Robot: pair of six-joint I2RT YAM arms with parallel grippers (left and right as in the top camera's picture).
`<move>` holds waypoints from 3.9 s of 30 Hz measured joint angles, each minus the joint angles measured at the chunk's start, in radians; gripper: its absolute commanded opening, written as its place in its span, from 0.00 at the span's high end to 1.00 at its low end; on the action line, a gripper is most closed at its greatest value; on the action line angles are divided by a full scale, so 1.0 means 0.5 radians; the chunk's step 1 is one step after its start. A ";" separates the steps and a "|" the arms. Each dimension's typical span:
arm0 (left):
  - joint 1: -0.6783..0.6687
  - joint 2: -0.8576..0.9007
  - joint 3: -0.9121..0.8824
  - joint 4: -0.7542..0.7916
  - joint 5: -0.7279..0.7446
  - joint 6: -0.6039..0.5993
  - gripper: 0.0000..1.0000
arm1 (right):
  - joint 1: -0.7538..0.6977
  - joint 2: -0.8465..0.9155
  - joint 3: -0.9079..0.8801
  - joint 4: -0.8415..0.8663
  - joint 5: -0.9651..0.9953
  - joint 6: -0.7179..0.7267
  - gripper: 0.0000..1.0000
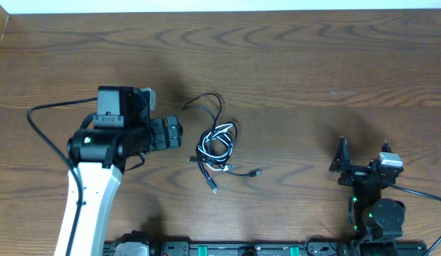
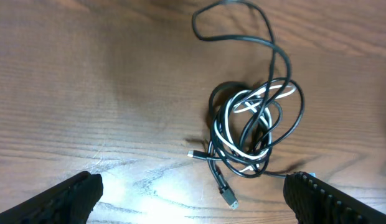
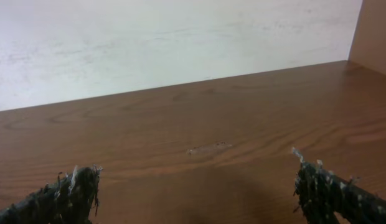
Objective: Untangle cables
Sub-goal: 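Move the left gripper forward over the tangled black and white cables, then lower the left gripper and grasp the cable bundle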
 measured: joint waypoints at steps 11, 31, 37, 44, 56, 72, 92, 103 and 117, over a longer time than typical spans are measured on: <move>0.000 0.255 0.000 0.037 0.018 -0.001 0.02 | 0.000 0.000 0.000 0.000 0.000 0.000 0.01; -0.369 0.322 0.000 0.191 0.011 -0.016 0.02 | 0.000 0.000 0.000 0.000 0.000 0.000 0.01; -0.378 0.486 0.000 0.239 -0.009 -0.060 0.02 | 0.000 0.000 0.000 -0.001 0.000 0.000 0.01; -0.438 0.774 0.000 0.269 -0.028 -0.099 0.02 | 0.000 0.000 0.000 0.000 0.000 0.000 0.01; -0.447 0.858 0.000 0.155 -0.198 -0.164 0.11 | 0.000 0.000 0.000 0.000 0.000 0.000 0.01; -0.523 0.887 -0.001 0.256 -0.222 -0.209 0.10 | 0.000 0.000 0.000 0.000 0.000 0.000 0.01; -0.524 1.058 -0.069 0.263 -0.226 -0.216 0.38 | 0.000 0.000 0.000 0.000 0.000 0.000 0.01; -0.613 1.058 -0.087 0.341 -0.227 -0.217 0.39 | 0.000 0.000 0.000 0.000 0.001 0.000 0.01; -0.709 1.058 -0.138 0.472 -0.227 -0.356 0.51 | 0.000 0.000 0.000 0.000 0.000 0.000 0.01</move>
